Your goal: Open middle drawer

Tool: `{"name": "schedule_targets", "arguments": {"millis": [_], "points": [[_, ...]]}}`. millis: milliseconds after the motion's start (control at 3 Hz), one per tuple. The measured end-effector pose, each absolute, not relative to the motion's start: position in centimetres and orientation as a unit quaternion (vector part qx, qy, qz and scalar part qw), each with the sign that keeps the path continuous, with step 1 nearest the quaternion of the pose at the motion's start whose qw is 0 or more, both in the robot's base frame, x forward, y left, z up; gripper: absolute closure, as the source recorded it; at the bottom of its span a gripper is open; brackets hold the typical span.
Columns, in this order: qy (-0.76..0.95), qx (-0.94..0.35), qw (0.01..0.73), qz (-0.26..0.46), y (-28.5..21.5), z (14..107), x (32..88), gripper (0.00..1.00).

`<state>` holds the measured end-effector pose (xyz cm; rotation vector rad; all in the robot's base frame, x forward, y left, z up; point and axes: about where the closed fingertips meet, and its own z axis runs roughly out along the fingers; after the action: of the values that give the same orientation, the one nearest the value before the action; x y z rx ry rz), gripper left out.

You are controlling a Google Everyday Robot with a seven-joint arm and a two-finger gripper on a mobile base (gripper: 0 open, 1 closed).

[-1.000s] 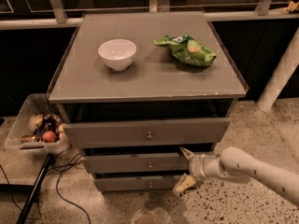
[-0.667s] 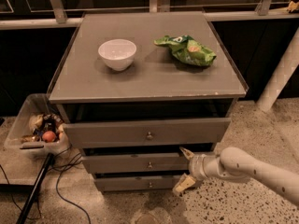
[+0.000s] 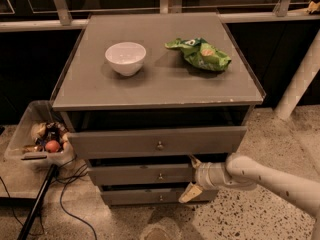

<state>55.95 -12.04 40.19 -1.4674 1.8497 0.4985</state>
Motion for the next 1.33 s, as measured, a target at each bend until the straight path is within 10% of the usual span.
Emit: {"name": "schedule_targets", "arguments": {"millis": [1333], "points": [[0.716, -0.568, 0.356, 0.193, -12.0, 41.5, 56.2, 0.87]]}}
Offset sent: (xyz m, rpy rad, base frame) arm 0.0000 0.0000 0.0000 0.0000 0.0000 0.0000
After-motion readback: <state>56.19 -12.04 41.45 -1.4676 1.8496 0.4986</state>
